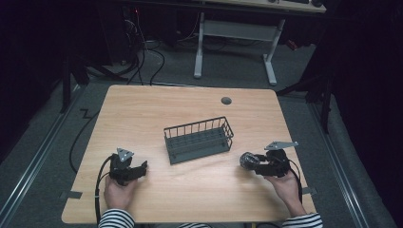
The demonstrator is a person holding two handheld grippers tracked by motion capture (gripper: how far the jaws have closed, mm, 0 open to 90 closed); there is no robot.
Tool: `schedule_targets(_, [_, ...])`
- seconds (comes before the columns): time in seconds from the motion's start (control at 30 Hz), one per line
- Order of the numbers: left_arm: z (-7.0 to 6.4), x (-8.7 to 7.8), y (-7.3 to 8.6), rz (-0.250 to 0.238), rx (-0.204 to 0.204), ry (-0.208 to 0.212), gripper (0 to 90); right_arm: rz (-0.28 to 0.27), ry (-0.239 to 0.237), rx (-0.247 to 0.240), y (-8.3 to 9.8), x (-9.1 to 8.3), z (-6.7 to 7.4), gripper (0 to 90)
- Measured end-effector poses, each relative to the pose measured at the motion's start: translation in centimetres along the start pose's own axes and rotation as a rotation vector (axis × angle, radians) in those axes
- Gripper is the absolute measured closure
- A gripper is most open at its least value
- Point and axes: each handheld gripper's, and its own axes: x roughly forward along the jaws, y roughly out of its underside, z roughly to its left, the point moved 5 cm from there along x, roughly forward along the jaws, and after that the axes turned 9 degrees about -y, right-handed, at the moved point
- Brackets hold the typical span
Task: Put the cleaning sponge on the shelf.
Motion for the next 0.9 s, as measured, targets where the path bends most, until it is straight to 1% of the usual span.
schedule_targets(0.2, [0.0,0.0,0.0,0.0,0.0,0.0,22.8,0.007,-0.007,-0.002,-0.2,0.0,0.1,44.2])
schedule_targets(0.27, [0.0,0.0,0.0,0.0,0.001,0.0,22.8,-0.003,-0.013,-0.007,-0.7,-0.3,0.3,44.2])
schedule_targets(0.33, [0.0,0.0,0.0,0.0,0.0,0.0,22.8,-0.005,-0.014,-0.009,-0.9,-0.4,0.4,44.2])
schedule_targets(0.37, [0.0,0.0,0.0,0.0,0.0,0.0,22.8,-0.016,-0.021,-0.021,-1.4,-0.7,0.7,44.2])
schedule_targets(0.4, [0.0,0.0,0.0,0.0,0.0,0.0,22.8,-0.018,-0.024,-0.017,-1.6,-0.8,0.9,44.2])
schedule_targets(0.47, [0.0,0.0,0.0,0.0,0.0,0.0,22.8,-0.036,-0.038,-0.032,-2.1,-1.1,1.2,44.2])
schedule_targets(0.57, [0.0,0.0,0.0,0.0,0.0,0.001,22.8,-0.06,-0.057,-0.038,-2.7,-1.5,1.5,44.3])
schedule_targets(0.73, [0.0,0.0,0.0,0.0,0.0,0.003,22.8,-0.04,-0.051,-0.049,-4.1,-1.4,1.3,44.6])
schedule_targets(0.8, [0.0,0.0,0.0,0.0,0.001,0.004,22.7,-0.044,-0.05,-0.058,-4.8,-1.5,1.4,44.7])
schedule_targets(0.83, [0.0,0.0,0.0,0.0,0.001,0.004,22.8,-0.044,-0.05,-0.058,-4.8,-1.5,1.4,44.7])
schedule_targets(0.9, [0.0,0.0,0.0,0.0,0.001,0.004,22.7,-0.052,-0.051,-0.072,-5.7,-1.6,1.5,44.7])
